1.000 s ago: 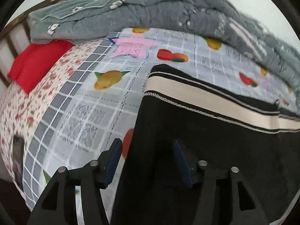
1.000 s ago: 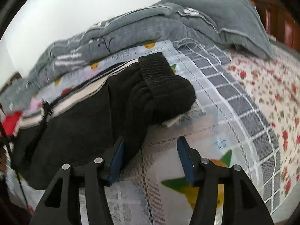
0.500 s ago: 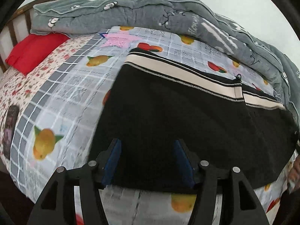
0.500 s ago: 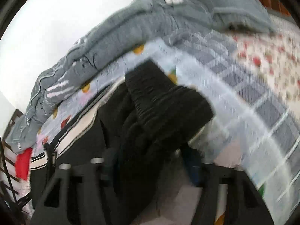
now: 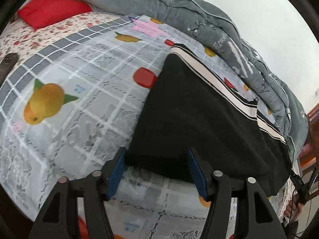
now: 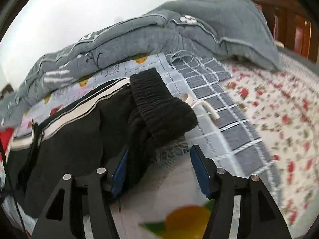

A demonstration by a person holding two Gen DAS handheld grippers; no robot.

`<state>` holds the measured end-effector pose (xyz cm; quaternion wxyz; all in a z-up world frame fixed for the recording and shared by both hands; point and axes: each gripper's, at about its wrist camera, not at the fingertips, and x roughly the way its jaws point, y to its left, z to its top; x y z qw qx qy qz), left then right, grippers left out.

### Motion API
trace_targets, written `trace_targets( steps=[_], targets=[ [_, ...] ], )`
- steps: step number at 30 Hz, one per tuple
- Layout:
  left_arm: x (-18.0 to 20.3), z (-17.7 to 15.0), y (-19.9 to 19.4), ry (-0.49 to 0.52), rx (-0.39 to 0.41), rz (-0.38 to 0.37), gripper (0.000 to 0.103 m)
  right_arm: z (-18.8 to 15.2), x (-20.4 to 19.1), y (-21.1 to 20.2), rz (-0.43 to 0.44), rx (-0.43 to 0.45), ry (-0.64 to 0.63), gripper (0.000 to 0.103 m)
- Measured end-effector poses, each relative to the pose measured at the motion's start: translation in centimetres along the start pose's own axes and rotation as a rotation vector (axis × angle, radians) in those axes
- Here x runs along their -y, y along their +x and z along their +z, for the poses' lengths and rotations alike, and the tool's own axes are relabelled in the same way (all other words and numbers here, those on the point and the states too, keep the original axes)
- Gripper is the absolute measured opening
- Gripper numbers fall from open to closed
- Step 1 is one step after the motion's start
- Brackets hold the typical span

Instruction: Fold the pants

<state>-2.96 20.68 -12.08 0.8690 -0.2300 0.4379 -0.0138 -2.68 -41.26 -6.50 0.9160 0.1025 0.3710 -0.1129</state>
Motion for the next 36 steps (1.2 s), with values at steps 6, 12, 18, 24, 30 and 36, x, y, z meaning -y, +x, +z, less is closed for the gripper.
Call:
trace_targets(
  steps=[6, 12, 18, 24, 30, 36],
  targets=[
    [-0.2, 1.3, 1.6, -0.012, 0.029, -0.083, 0.073, 0.7, -2.8, -4.1, -0.119, 0.043, -0.11, 0.059],
    [-0.2, 0.1, 0.4, 0.02, 0.009, -0.121, 0.073, 1.7, -8.8, -6.7, -0.03, 0.094, -0.211, 0.059],
    [-1.2, 1.0, 1.0, -0.028, 0.044, -0.183, 0.073, 0.1, -16.8, -5.3, 0.191, 0.045, -0.284, 0.059],
    [-0.8, 0.8, 1.1, -0.016, 0.03, -0.154, 0.055, -4.0, -24.9, -3.4, 0.387, -0.014, -0.357, 0.059],
    [-1.8, -0.6, 0.2, -0.048, 0.016, -0.22, 0.052, -8.9, -26.9, 0.4, 0.366, -0.103, -0.399, 0.057],
    [-1.2, 0.1, 1.2, -0.073, 0.028, -0.203, 0.052, -9.6, -27.4, -1.9, 0.363, -0.088, -0.428, 0.055]
  ],
)
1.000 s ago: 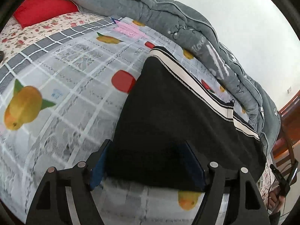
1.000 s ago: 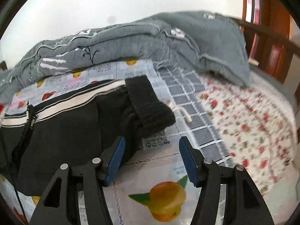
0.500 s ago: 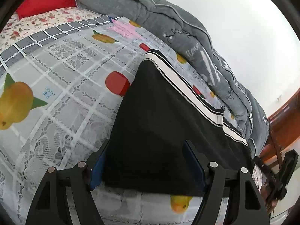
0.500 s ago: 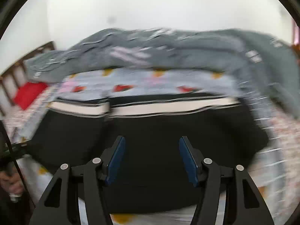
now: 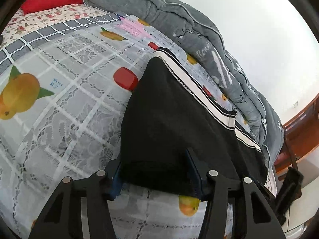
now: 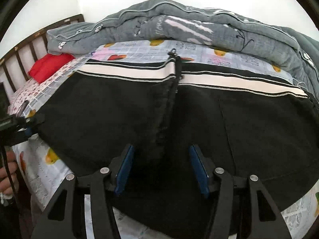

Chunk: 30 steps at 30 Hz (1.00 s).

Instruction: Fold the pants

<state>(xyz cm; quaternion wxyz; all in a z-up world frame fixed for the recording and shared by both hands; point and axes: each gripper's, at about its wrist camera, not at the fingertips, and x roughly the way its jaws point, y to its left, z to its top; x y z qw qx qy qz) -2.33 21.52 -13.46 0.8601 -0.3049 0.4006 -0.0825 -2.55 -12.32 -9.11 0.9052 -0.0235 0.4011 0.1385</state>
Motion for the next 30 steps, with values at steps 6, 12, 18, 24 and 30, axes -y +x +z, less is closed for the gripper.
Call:
trace_targets(
  steps=[6, 12, 18, 24, 30],
  targets=[
    [-0.2, -0.9, -0.7, -0.024, 0.012, -0.022, 0.051, -1.1, 1.4, -2.4, 0.089, 0.0, 0.029, 0.048],
    [0.5, 1.3, 0.0, -0.048, 0.007, 0.042, 0.018, -1.8, 3.9, -5.0, 0.009, 0.055, 0.063, 0.048],
    [8.6, 1.1, -2.2, 0.183, 0.144, 0.143, 0.014, -2.7, 8.6, -7.4, -0.084, 0.094, 0.134, 0.048],
    [19.8, -0.5, -1.6, 0.431, 0.196, 0.123, 0.014, -3.5, 15.1, -9.3, -0.204, 0.121, 0.212, 0.048],
    [29.4, -5.1, 3.4, 0.612, 0.099, -0.004, 0.013, -5.0, 20.3, -12.0, -0.255, 0.114, 0.255, 0.048]
  ],
)
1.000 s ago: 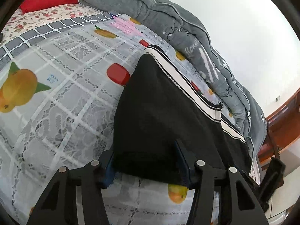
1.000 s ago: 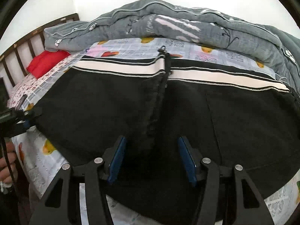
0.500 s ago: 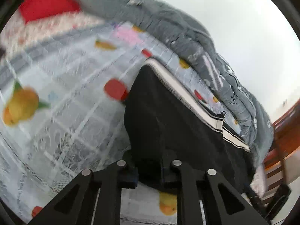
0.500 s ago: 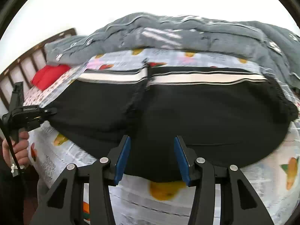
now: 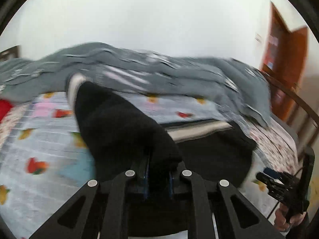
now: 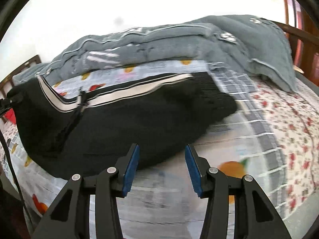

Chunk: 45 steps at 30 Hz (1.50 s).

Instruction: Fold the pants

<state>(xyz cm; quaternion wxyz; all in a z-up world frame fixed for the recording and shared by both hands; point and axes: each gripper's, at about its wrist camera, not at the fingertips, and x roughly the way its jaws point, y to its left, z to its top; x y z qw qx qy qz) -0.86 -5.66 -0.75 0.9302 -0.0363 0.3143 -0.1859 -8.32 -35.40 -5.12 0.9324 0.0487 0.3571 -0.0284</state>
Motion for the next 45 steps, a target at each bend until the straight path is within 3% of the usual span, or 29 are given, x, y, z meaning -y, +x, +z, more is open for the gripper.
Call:
trace_targets(
  steps=[7, 9, 11, 14, 15, 16, 19, 22, 24, 27, 30, 34, 38, 40, 45],
  targets=[
    [7.6, -4.7, 7.6, 0.061, -0.183, -0.186, 0.013, -1.1, 4.1, -0.7, -0.042, -0.027, 0.044, 0.048],
    [8.2, -5.4, 8.4, 0.087, -0.231, -0.176, 0.014, -1.5, 4.6, -1.0, -0.042, -0.04, 0.041, 0.048],
    [9.1, -5.6, 7.6, 0.16, -0.23, -0.146, 0.015, -1.5, 4.7, -1.3, -0.031, -0.038, 0.036, 0.048],
    [7.9, -5.2, 4.6, 0.148, -0.184, -0.202, 0.038, -0.9, 3.8, -1.7, 0.01, -0.005, 0.027, 0.048],
    [7.0, -5.0, 3.1, 0.131, -0.152, -0.211, 0.05, -0.6, 3.4, -1.6, 0.03, 0.003, 0.026, 0.048],
    [6.2, -5.0, 1.8, 0.125, -0.118, -0.197, 0.06, -0.2, 2.8, -1.4, 0.064, 0.01, 0.029, 0.048],
    [3.8, -5.3, -1.1, 0.106, -0.05, -0.173, 0.066, 0.8, 0.7, -0.2, 0.169, 0.008, 0.039, 0.048],
    [0.0, -6.6, -2.9, 0.06, -0.03, -0.053, 0.074, 1.6, -1.5, 1.8, 0.292, -0.019, 0.065, 0.05],
    [-2.3, -7.9, -2.5, 0.03, -0.071, 0.002, 0.076, 1.8, -2.7, 3.4, 0.351, -0.057, 0.092, 0.05],
    [-5.0, -10.1, -1.3, -0.056, -0.191, -0.024, 0.076, 1.7, -4.6, 6.2, 0.429, -0.131, 0.126, 0.05],
    [-5.6, -11.7, -0.3, -0.098, -0.208, -0.016, 0.076, 1.0, -6.5, 8.9, 0.43, -0.208, 0.113, 0.049],
    [-4.2, -12.0, 1.1, -0.093, -0.184, -0.029, 0.08, 1.4, -7.6, 8.9, 0.437, -0.189, 0.078, 0.018],
    [-2.0, -11.8, 2.5, -0.039, -0.182, -0.003, 0.08, 4.1, -7.0, 6.2, 0.464, -0.101, 0.049, 0.017],
    [-1.2, -11.8, 3.5, -0.032, -0.177, 0.074, 0.08, 5.4, -6.8, 4.8, 0.461, -0.054, 0.015, 0.016],
    [-0.4, -11.6, 3.7, -0.007, -0.176, 0.141, 0.08, 7.9, -5.0, 3.0, 0.403, 0.023, -0.074, 0.015]
  ],
)
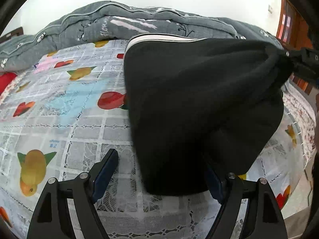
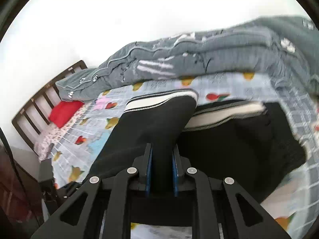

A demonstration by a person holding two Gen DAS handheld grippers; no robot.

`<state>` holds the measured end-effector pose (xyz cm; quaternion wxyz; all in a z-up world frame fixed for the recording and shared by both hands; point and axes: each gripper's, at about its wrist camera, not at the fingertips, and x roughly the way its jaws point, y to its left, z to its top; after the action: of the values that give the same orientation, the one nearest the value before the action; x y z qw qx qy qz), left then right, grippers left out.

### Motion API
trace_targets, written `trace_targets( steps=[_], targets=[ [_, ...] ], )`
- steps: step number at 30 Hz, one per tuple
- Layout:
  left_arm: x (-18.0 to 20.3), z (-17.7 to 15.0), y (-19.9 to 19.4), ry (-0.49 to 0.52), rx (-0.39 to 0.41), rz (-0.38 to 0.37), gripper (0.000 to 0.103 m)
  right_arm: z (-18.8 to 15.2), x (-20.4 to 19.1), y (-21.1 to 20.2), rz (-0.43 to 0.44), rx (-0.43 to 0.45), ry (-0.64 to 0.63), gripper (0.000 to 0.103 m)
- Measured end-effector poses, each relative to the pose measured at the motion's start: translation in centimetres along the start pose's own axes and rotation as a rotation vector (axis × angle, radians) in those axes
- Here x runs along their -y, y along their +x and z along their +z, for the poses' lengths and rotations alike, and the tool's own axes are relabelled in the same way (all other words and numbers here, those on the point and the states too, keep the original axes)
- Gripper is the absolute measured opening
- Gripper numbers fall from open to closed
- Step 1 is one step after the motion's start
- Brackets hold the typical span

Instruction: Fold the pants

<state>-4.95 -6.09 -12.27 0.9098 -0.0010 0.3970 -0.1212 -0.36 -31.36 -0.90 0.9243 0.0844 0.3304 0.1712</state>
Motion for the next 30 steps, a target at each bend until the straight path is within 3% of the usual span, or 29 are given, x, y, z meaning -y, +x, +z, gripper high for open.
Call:
trace_targets(
  steps=[5, 8, 10, 13, 14, 17, 22, 25, 27, 30],
  targets=[
    [1.1, 0.6, -1.0, 0.068, 0.0, -0.002, 0.08, 2.0, 3.4, -2.8, -0.098, 0.081, -0.04, 0.015],
    [1.9, 0.9, -2.4, 0.086, 0.047, -0.097, 0.08, 1.9, 7.6, -6.1, -0.185, 0.15, 0.0, 0.015],
    [3.3, 1.3, -2.0, 0.109, 0.027, -0.096, 0.085, 0.8, 10.1, -6.2, -0.223, 0.117, 0.034, 0.015],
    [5.5, 1.3, -0.3, 0.162, -0.035, -0.012, 0.086, -2.6, 13.3, -3.2, -0.346, -0.018, 0.04, 0.015],
    [5.9, 1.1, -0.2, 0.169, -0.036, -0.016, 0.086, -4.2, 14.1, -2.1, -0.372, -0.049, 0.037, 0.014],
    [5.8, 0.7, -1.2, 0.182, -0.026, -0.051, 0.083, -5.3, 14.8, -2.5, -0.374, -0.034, 0.059, 0.015],
    [4.2, -0.4, -4.8, 0.162, 0.033, -0.138, 0.084, -4.4, 13.9, -3.4, -0.45, -0.066, -0.014, 0.027],
    [3.2, 0.4, -5.7, 0.092, 0.047, -0.193, 0.084, -3.8, 12.8, -5.4, -0.473, -0.005, -0.055, 0.028],
    [3.9, 2.2, -4.6, 0.08, 0.034, -0.147, 0.082, -2.9, 12.5, -6.1, -0.447, 0.044, -0.031, 0.029],
    [5.7, 4.5, -1.7, 0.081, -0.003, -0.103, 0.082, -2.5, 12.2, -4.8, -0.431, 0.039, -0.048, 0.029]
  ],
)
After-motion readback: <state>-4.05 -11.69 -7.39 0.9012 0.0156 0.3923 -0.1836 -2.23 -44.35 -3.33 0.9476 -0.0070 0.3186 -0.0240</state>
